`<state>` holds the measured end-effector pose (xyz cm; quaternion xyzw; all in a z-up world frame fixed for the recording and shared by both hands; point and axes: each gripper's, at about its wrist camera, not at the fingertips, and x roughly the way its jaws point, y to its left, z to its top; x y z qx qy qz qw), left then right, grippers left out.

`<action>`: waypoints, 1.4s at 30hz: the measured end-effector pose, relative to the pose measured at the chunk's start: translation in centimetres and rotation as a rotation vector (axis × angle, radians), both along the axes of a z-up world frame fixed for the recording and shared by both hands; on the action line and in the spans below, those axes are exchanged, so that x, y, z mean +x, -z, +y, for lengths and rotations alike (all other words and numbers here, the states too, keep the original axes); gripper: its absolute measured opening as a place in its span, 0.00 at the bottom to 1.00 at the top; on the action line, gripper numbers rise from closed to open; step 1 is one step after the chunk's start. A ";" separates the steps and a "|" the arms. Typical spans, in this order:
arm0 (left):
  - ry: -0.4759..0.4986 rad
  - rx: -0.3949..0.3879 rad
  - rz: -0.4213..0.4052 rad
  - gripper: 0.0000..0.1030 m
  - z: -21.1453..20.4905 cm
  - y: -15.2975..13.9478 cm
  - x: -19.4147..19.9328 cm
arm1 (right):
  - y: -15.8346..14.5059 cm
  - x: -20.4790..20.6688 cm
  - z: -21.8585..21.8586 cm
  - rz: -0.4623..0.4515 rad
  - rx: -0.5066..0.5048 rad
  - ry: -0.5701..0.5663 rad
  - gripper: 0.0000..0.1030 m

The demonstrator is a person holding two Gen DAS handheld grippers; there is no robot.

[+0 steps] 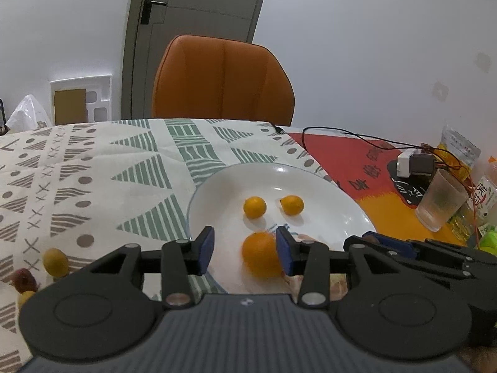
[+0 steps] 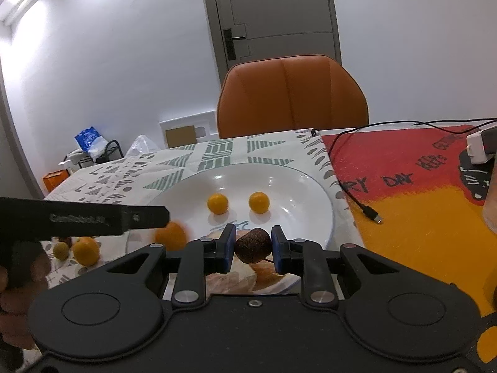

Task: Organize fruits
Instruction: 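Open the left tool dropping the orange onto the plate while the right tool releases the brown fruit, then withdraw both tools from the plate back toward the remaining fruit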

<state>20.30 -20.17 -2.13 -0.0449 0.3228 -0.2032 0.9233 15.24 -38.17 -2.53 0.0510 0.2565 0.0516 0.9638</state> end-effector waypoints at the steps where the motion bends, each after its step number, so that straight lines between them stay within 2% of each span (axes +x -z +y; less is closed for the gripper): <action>1: -0.003 0.000 0.000 0.41 0.1 -0.1 0.0 | 0.0 0.0 0.1 0.000 -0.005 0.000 0.22; 8: -0.016 0.006 0.002 0.41 0.7 -0.1 -0.3 | 0.1 -0.2 0.7 0.001 -0.033 -0.015 0.22; 17: -0.046 0.011 -0.004 0.42 2.1 -0.5 -1.1 | 0.0 0.0 0.7 -0.006 -0.019 -0.015 0.22; 19: -0.053 0.011 -0.006 0.42 2.5 -0.6 -1.2 | -0.1 0.1 0.6 -0.009 -0.017 -0.009 0.25; 22: -0.064 0.009 -0.008 0.42 3.0 -0.7 -1.5 | -0.3 -0.3 0.6 -0.022 -0.023 0.010 0.39; 24: -0.070 0.006 -0.007 0.42 3.3 -0.8 -1.6 | -0.4 -0.7 0.5 -0.030 -0.029 0.021 0.66; 30: -0.084 -0.002 -0.007 0.42 4.1 -0.8 -2.4 | -0.7 -1.9 1.0 -0.055 -0.079 0.043 0.98; 42: -0.119 -0.018 -0.034 0.42 6.2 -1.3 -4.6 | -0.2 -4.5 2.4 -0.064 -0.161 -0.013 1.00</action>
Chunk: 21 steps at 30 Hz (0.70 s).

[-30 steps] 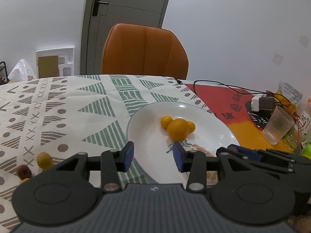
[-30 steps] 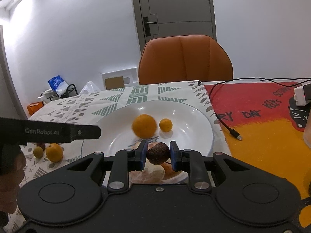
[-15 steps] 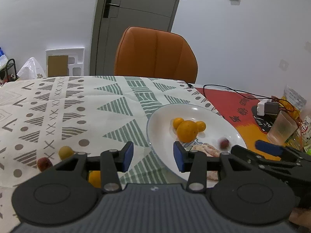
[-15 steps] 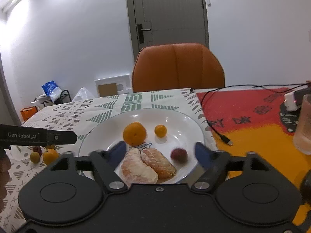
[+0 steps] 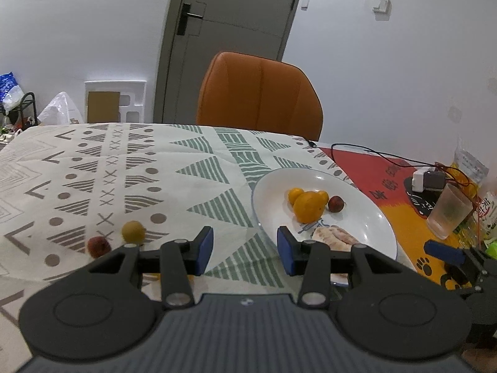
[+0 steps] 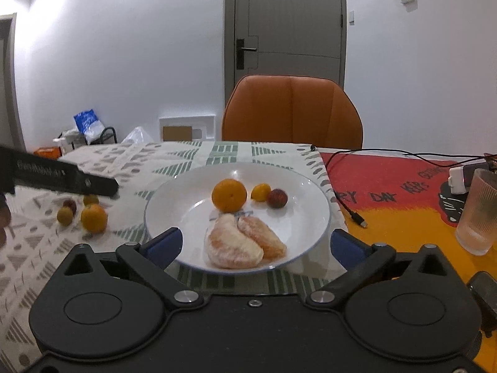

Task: Organize fruits
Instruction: 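Withdraw both tools from the plate back toward the remaining fruit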

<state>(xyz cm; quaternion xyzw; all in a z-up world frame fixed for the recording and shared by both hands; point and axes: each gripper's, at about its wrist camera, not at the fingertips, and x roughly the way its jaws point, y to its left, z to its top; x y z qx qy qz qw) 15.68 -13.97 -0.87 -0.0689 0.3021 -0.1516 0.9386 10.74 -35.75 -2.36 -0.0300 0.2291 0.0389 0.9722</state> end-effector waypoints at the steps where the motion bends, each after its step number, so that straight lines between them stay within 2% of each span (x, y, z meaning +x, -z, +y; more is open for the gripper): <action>1: -0.006 -0.001 -0.003 0.42 0.3 0.0 -0.2 | 0.1 -0.2 0.0 0.002 0.002 -0.001 1.00; 15: -0.131 -0.002 -0.016 0.42 5.3 -0.1 -3.0 | 1.2 -1.5 -0.6 0.030 0.017 -0.048 1.00; 21: -0.185 -0.005 -0.024 0.42 7.6 -0.3 -4.5 | 0.8 -2.4 0.4 0.003 0.007 -0.089 1.00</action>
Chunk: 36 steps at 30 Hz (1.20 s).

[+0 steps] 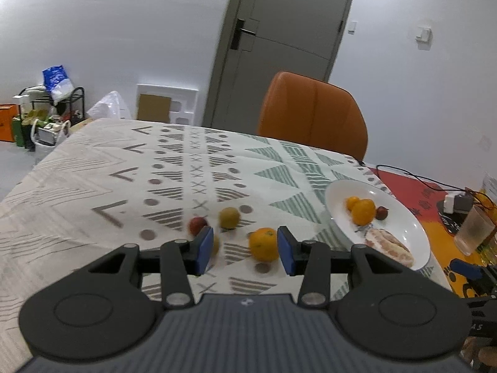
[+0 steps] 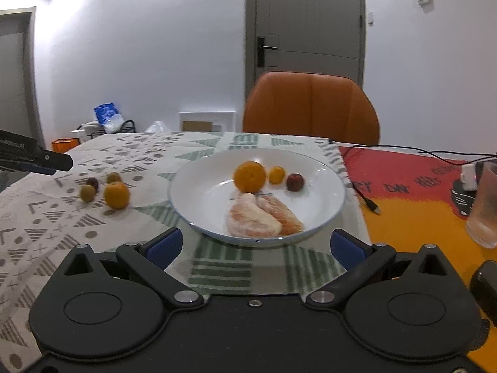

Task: Organize fruits
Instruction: 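Withdraw both tools from the plate back toward the remaining fruit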

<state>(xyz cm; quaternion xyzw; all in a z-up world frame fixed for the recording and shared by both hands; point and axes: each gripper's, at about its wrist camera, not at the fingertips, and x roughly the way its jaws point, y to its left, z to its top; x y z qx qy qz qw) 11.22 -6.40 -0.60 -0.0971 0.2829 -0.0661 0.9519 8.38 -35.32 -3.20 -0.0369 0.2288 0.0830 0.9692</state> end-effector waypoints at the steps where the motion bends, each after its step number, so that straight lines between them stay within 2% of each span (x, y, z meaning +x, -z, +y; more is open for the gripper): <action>1: -0.007 0.000 -0.001 0.42 0.3 0.0 -0.2 | -0.1 -0.1 0.3 0.000 0.002 -0.009 1.00; 7: -0.036 0.002 0.010 0.44 1.8 0.1 -1.4 | -0.9 -0.6 2.1 -0.008 0.001 -0.057 1.00; 8: -0.038 0.002 0.012 0.47 2.0 0.2 -1.5 | -0.9 -0.6 2.5 -0.007 -0.001 -0.062 1.00; 10: -0.051 0.004 0.013 0.63 2.5 0.3 -1.6 | -1.1 -0.7 3.1 -0.002 0.003 -0.078 1.00; 13: -0.063 0.010 0.005 0.72 3.0 0.4 -2.0 | -1.2 -0.5 3.7 0.014 0.036 -0.105 1.00; 15: -0.065 0.014 0.004 0.74 3.2 0.5 -2.1 | -1.3 -0.5 4.2 0.021 0.051 -0.122 1.00; 24: -0.078 0.014 0.007 0.75 4.5 1.0 -2.2 | -1.6 0.0 5.9 0.053 0.104 -0.181 1.00; 36: -0.054 0.013 0.018 0.75 5.0 1.9 -1.5 | -0.8 1.5 8.7 0.084 0.118 -0.249 1.00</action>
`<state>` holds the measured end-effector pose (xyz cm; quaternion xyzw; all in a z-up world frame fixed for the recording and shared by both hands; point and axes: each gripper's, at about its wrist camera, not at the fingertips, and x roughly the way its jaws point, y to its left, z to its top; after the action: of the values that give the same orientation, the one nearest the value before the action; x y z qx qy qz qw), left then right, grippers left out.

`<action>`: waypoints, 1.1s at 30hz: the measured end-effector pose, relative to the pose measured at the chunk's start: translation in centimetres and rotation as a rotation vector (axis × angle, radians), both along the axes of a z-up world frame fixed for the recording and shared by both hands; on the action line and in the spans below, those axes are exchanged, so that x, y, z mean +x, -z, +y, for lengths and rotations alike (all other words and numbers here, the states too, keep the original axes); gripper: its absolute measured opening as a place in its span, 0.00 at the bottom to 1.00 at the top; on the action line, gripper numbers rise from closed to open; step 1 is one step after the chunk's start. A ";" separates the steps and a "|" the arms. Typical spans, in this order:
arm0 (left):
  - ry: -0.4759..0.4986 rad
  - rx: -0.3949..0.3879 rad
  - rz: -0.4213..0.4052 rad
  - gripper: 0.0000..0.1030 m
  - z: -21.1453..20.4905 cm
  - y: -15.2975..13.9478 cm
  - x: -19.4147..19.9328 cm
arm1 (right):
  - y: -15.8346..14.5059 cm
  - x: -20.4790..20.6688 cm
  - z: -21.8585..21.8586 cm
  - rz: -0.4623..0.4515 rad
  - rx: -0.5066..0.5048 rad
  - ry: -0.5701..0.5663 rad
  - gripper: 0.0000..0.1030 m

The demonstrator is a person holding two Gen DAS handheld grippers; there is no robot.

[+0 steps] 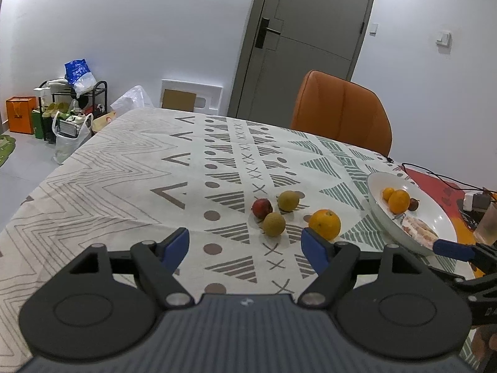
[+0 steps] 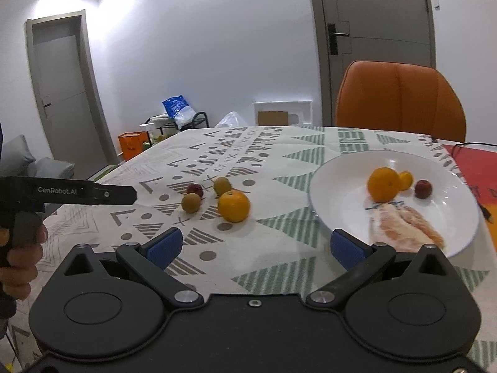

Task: Organize fruits
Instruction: 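Withdraw both tools from the plate back toward the remaining fruit, then grasp a yellow-green fruit with the left tool while the right tool grasps another large orange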

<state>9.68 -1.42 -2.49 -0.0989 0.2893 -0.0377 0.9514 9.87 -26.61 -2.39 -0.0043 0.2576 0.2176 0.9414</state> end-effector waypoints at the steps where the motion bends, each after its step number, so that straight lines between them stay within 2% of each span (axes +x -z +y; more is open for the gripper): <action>1: 0.002 -0.001 0.000 0.75 0.0 0.1 0.1 | 0.1 0.2 0.2 0.000 0.000 -0.003 1.00; 11: 0.026 -0.001 0.016 0.70 -0.3 0.6 1.6 | 0.3 2.3 1.6 0.016 -0.002 -0.022 0.87; 18: 0.047 0.000 0.025 0.63 -0.8 0.9 2.9 | 0.4 3.6 2.7 0.034 -0.006 -0.051 0.78; 33: 0.084 -0.009 0.055 0.50 -1.5 1.8 5.0 | 0.9 6.2 4.3 0.052 -0.024 -0.081 0.70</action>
<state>14.67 -2.93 -4.29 -0.0920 0.3190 -0.0762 0.9402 16.03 -22.29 -3.31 -0.0204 0.2843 0.2525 0.9247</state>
